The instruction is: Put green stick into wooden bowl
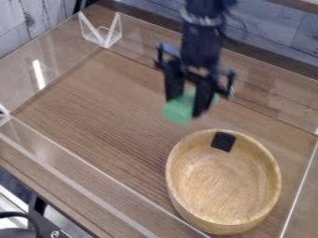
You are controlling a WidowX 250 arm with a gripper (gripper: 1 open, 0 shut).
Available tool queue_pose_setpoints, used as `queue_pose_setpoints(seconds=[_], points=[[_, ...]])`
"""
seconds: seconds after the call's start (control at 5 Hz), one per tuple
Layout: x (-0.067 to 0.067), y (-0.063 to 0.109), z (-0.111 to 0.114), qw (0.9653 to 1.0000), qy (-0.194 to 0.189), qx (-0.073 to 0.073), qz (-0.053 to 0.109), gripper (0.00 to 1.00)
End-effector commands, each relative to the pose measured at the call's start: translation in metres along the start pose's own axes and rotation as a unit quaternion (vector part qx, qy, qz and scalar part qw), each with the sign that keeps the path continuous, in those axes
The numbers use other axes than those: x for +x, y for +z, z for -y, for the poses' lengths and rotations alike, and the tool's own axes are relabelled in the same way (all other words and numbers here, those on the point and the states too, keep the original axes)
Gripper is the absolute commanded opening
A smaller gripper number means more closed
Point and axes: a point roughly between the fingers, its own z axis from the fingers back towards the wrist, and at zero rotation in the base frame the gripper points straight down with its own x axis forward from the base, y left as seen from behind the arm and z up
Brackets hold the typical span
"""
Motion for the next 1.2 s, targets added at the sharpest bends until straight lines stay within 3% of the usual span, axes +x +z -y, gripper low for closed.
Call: queue_pose_setpoints(seconds=[0.0, 0.4, 0.6, 1.0], points=[[-0.006, 0.003, 0.03, 0.9985, -0.038, 0.007, 0.038, 0.0], [-0.008, -0.015, 0.084, 0.995, -0.087, 0.013, 0.048, 0.0], [-0.006, -0.025, 0.1, 0.9931, -0.104, 0.016, 0.052, 0.0], [-0.008, -0.025, 0.084, 0.9945, -0.093, 0.01, 0.047, 0.0]])
